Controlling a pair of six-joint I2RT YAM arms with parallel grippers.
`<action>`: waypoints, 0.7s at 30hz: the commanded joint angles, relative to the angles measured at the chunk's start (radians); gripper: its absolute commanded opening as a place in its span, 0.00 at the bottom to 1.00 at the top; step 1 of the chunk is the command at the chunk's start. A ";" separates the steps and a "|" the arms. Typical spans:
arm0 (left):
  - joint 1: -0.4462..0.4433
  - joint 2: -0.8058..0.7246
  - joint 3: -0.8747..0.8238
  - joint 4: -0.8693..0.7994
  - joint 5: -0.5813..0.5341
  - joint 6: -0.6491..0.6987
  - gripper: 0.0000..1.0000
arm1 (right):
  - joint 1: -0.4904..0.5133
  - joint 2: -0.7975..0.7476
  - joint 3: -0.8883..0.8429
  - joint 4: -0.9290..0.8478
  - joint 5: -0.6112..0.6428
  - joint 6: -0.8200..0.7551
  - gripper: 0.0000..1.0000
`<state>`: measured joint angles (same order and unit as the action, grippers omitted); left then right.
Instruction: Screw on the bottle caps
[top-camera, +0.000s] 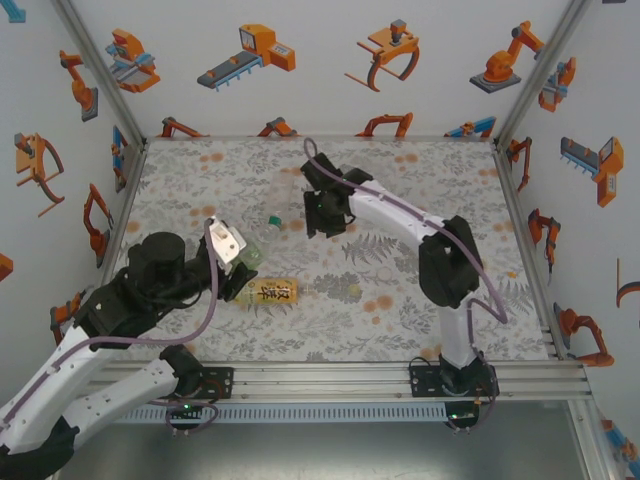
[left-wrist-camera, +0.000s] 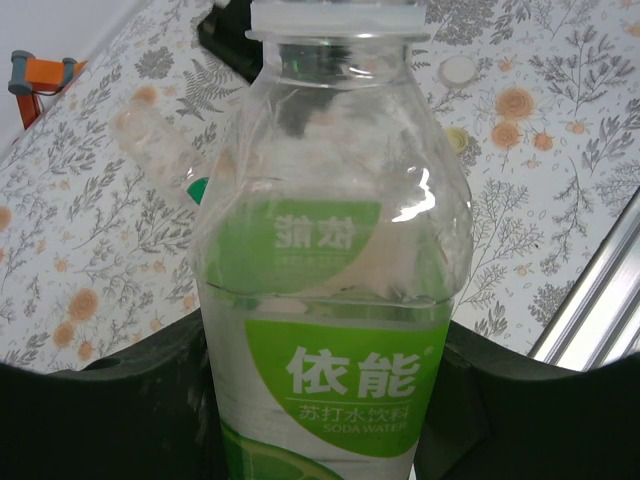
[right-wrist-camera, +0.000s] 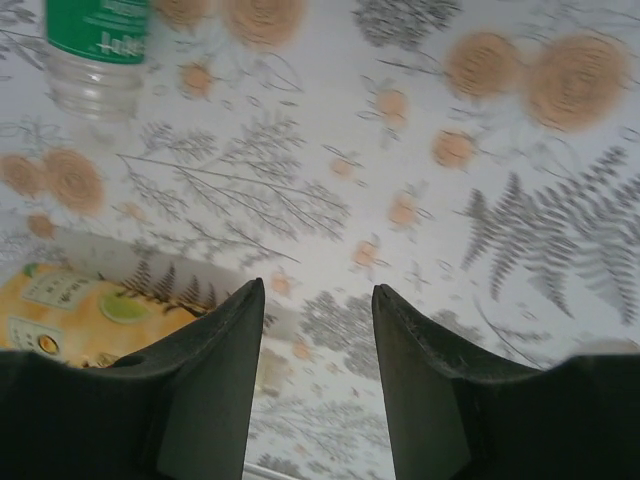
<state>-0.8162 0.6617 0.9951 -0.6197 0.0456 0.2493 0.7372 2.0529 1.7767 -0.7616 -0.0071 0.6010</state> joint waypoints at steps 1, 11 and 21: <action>0.008 -0.024 0.023 0.009 0.005 -0.027 0.00 | 0.047 0.080 0.097 -0.008 0.023 0.085 0.45; 0.008 -0.068 0.016 -0.009 0.030 -0.044 0.00 | 0.144 0.331 0.402 -0.054 0.109 0.210 0.39; 0.008 -0.109 0.007 -0.037 0.040 -0.053 0.00 | 0.163 0.432 0.489 -0.054 0.111 0.268 0.36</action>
<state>-0.8162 0.5678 0.9951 -0.6514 0.0700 0.2176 0.8948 2.4695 2.2284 -0.7929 0.0841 0.8310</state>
